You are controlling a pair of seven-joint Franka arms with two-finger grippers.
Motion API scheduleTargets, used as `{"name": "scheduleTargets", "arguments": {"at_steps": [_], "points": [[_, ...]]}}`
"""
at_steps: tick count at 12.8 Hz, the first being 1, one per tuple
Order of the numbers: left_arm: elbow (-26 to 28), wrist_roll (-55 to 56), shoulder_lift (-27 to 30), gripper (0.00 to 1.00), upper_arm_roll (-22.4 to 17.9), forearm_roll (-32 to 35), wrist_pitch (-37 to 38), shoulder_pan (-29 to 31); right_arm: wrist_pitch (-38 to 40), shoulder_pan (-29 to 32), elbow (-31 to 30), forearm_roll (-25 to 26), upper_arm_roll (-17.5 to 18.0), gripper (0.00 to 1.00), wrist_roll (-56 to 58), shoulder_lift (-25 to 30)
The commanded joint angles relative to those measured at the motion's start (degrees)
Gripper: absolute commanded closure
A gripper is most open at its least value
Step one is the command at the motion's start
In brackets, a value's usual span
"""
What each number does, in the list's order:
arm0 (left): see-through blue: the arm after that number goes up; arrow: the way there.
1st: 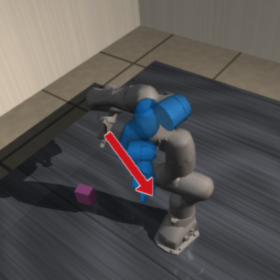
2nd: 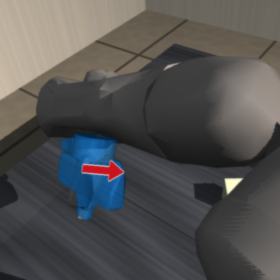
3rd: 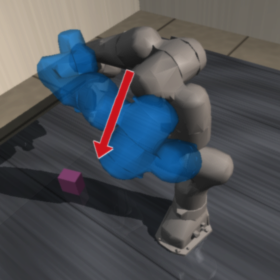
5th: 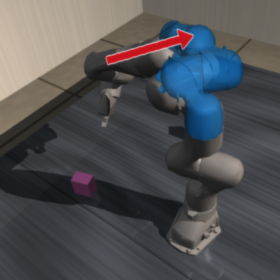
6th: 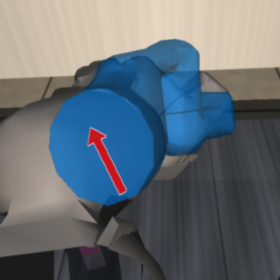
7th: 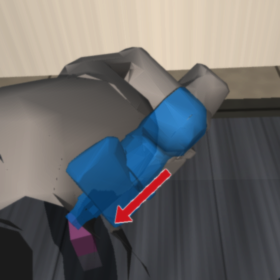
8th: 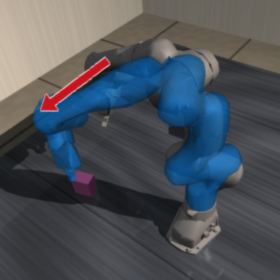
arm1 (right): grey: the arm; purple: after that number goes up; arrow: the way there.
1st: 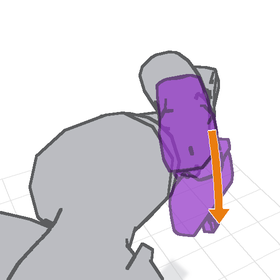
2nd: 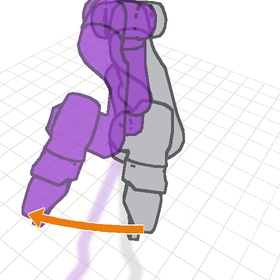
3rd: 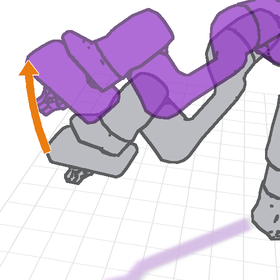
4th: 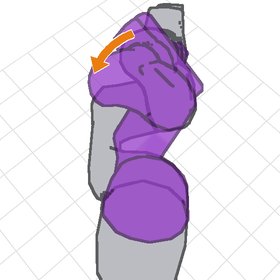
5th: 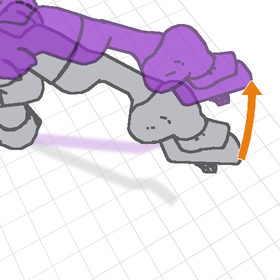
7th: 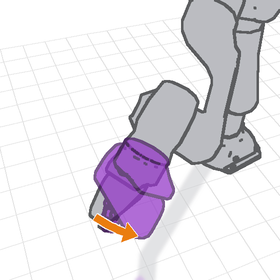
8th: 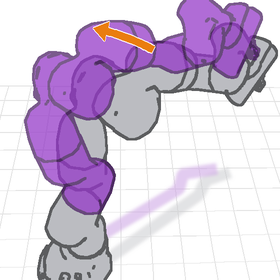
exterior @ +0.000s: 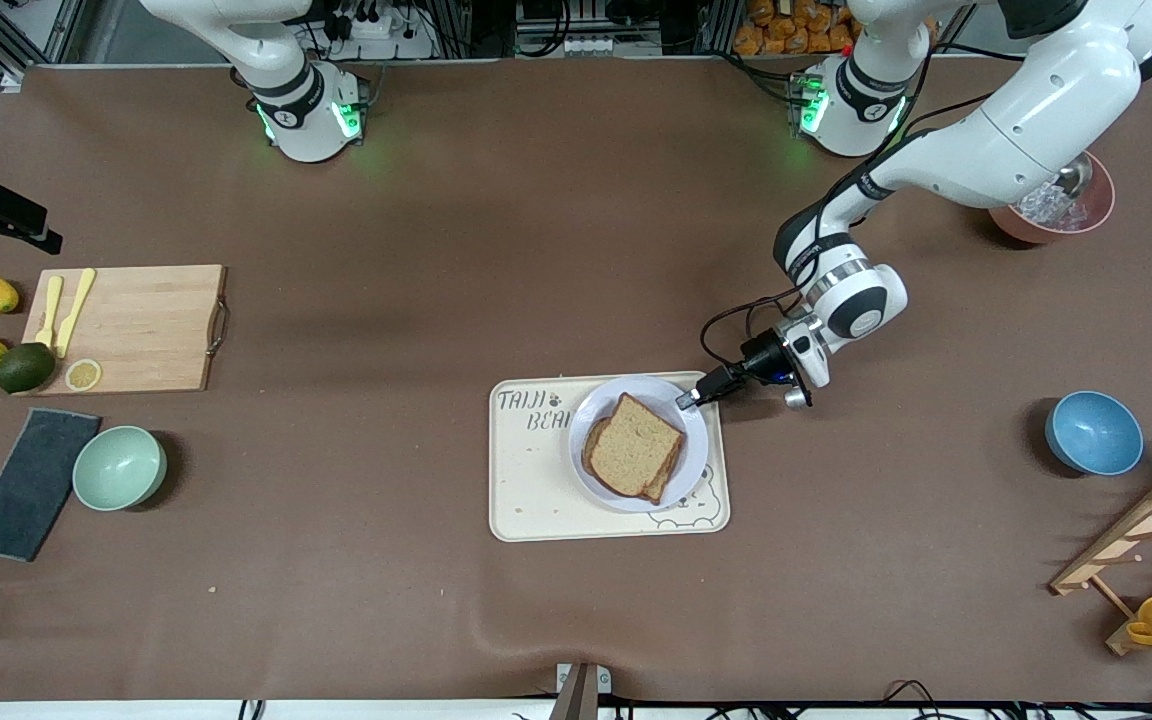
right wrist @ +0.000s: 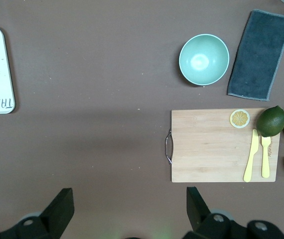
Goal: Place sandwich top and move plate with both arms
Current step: 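Open the left gripper off the plate rim and lift it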
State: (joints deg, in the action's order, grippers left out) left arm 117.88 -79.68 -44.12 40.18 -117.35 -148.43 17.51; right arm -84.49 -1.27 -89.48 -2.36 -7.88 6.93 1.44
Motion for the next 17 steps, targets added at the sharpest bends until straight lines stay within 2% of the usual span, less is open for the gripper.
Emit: {"name": "scheduleTargets", "arguments": {"at_steps": [1, 5, 9, 11, 14, 17], "points": [[1.8, 1.0, 2.4, 0.35, 0.3, 0.9, -0.7, 0.5, 0.3, -0.3, 0.6, -0.5, 0.0, 0.0, -0.8, 0.0], [4.7, 2.8, 7.9, 0.39, 0.5, 0.9, -3.3, 0.6, 0.4, -0.4, 0.6, -0.5, 0.0, 0.0, -0.9, -0.1], [6.5, 7.1, 14.8, 0.4, 2.7, 0.9, -7.6, 0.5, 0.4, -0.8, 0.6, -0.5, 0.1, 0.0, -1.0, -0.8], [6.9, 7.1, 16.9, 0.42, 5.2, 0.9, -13.1, 0.3, 0.3, -0.6, 0.6, -0.5, 0.1, 0.0, -1.0, -0.8], [5.3, 7.1, 19.3, 0.42, 11.4, 0.9, -24.6, 0.4, 0.7, -0.4, 0.8, -0.3, 0.1, 0.0, -0.3, -0.7], [2.5, 7.0, 18.7, 0.37, 13.7, 0.9, -28.8, -0.9, 0.3, -0.3, 1.4, -0.8, 0.0, 0.0, -0.5, -0.9]]}}
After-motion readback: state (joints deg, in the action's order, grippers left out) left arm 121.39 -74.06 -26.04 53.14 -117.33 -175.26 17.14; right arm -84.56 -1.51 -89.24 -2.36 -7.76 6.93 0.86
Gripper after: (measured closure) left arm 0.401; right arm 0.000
